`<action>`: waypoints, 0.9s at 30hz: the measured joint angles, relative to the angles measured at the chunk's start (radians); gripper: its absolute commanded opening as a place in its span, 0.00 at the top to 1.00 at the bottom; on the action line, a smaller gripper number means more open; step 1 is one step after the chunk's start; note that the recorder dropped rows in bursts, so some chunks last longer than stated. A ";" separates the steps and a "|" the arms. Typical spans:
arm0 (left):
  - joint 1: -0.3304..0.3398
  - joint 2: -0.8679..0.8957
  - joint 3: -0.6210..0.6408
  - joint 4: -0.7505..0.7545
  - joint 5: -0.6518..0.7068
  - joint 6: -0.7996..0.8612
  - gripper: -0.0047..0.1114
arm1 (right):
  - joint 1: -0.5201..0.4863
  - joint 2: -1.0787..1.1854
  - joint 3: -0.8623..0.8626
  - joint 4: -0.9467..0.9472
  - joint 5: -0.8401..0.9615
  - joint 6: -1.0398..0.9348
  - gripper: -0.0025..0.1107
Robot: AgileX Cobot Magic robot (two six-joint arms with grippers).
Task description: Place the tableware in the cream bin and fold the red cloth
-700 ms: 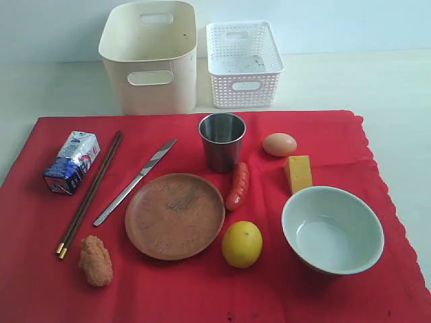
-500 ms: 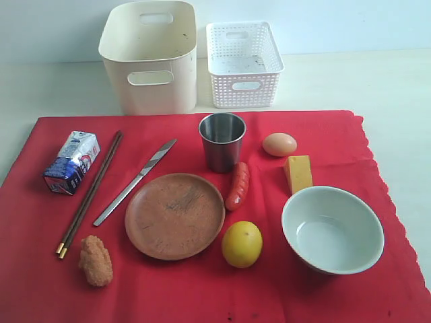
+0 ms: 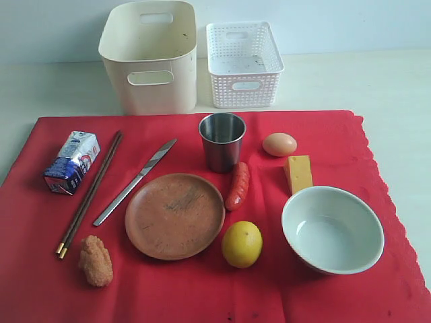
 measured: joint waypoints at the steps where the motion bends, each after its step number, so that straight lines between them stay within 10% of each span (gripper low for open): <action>1: 0.000 0.000 0.000 0.000 0.000 0.000 0.95 | 0.000 0.000 0.000 0.000 0.000 0.000 0.98; 27: 0.000 0.000 0.000 -0.005 -0.223 -0.254 0.95 | 0.000 0.000 0.000 0.000 -0.118 0.000 0.98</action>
